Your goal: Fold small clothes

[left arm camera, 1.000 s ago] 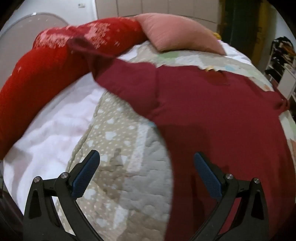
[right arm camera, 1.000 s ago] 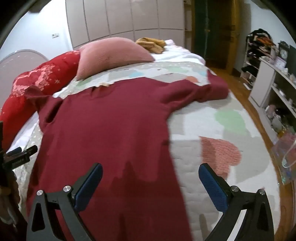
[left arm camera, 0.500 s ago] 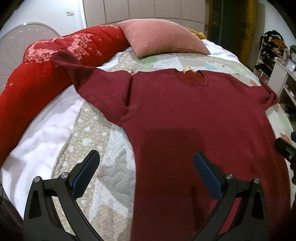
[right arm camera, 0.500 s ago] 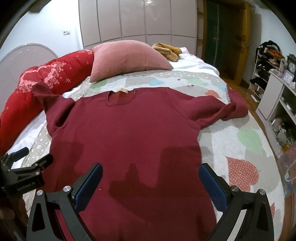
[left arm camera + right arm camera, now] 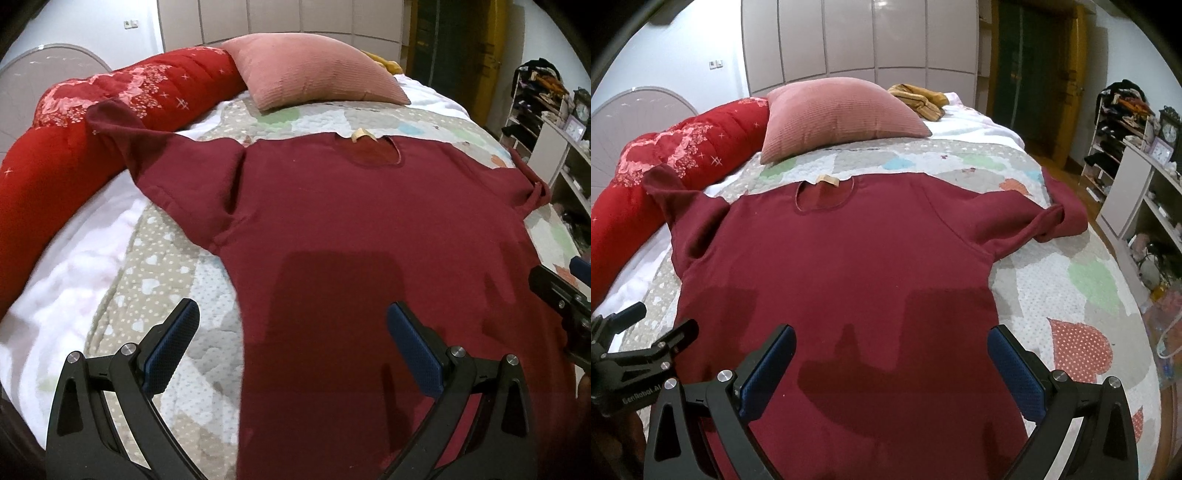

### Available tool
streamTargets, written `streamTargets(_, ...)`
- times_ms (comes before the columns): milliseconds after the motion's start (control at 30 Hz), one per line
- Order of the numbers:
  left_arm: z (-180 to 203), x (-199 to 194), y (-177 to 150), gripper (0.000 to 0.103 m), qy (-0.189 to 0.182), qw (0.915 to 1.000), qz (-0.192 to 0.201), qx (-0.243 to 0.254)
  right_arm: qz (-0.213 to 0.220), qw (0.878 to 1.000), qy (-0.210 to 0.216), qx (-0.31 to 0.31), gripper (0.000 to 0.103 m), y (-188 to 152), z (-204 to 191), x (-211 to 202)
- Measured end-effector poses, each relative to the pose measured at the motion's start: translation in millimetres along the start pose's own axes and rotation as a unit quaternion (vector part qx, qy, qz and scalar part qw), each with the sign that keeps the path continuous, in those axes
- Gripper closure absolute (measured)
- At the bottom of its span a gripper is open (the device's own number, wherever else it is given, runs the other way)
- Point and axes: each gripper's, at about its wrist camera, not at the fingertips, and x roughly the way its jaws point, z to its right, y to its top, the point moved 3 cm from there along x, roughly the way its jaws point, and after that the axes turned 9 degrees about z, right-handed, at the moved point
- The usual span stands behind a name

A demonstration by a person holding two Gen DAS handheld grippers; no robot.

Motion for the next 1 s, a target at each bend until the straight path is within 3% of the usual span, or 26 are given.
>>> streamTargets(1000, -11.3, 22.0, 7.0, 0.001, 0.006, 0.9996, -0.01, -0.024, -0.017, 1.0, 0.011, -0.011, 0.0, 3.1, -23.4, 32.7)
